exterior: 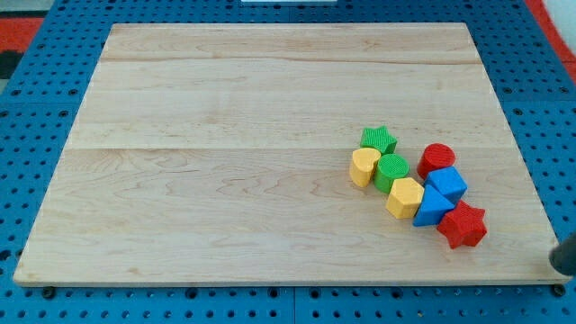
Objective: Separate red circle from the group of blocks
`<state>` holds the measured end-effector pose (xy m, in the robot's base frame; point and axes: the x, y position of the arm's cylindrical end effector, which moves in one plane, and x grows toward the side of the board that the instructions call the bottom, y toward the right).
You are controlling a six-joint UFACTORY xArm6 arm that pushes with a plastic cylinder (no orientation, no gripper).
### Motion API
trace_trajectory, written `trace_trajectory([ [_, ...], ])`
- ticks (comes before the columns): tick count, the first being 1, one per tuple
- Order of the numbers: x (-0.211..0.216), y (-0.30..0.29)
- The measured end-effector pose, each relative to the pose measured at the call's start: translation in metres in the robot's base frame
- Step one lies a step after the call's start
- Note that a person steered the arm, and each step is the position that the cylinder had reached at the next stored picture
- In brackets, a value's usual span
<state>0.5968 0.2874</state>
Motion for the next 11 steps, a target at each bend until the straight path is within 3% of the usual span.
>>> trace_trajectory([
  [2, -0.089, -0.064],
  [4, -0.159, -0.175],
  [6, -0.236, -0.182],
  [8, -0.211, -0.172],
  [9, -0.225, -0.117],
  [10, -0.263, -0.139],
  [11, -0.256, -0.152],
])
